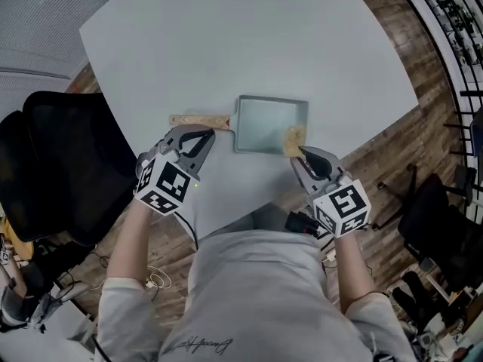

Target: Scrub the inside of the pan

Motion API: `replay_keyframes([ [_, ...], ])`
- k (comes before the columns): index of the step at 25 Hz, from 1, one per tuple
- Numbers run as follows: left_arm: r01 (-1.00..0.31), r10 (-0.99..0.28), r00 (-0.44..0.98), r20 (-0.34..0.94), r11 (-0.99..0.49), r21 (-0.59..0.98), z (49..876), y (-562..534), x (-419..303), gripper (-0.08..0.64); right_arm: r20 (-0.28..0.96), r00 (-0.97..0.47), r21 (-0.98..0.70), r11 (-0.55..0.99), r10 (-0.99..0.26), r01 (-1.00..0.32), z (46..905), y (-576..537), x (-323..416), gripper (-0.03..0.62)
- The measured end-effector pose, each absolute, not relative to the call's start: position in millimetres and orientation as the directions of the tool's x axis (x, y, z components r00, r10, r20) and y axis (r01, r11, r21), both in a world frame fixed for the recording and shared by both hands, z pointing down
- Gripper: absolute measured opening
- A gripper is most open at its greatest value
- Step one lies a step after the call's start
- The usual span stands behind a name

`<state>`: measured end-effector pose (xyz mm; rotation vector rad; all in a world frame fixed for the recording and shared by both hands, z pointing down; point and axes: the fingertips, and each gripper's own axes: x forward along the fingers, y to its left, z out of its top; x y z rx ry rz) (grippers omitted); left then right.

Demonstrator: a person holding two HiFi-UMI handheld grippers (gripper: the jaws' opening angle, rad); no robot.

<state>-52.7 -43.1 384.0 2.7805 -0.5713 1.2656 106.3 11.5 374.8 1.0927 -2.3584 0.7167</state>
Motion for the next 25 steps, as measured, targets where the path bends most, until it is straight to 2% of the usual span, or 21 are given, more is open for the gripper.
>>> replay_keyframes([
  [3,-0.251,-0.235,0.589,0.773,-0.963,-0.1,405.7,-44.6,-49.2,0.014,0.592,-0.596,-0.258,0.573,-0.543,-0.778,386.1,5.3,104.7,0.057],
  [12,-0.042,-0.11,0.476,0.873,-0.994,-0.103,482.8,-45.6,-63.1,0.168,0.668,-0.579,-0.205,0.632,-0.468,-0.747,429.7,-1.5,82.7,0.058],
  [16,0.049,-0.093,0.408,0.908,-0.991,-0.123,497.6,-50.4,-66.5,0.184,0.713,-0.547,-0.163,0.655,-0.438,-0.738,436.4,-10.1,83.8,0.058],
  [25,0.161,0.01,0.323,0.946,-0.986,-0.044,515.5,-51.7,-67.6,0.198,0.739,-0.556,-0.162,0.7,-0.381,-0.696,444.9,-11.0,76.9,0.058],
])
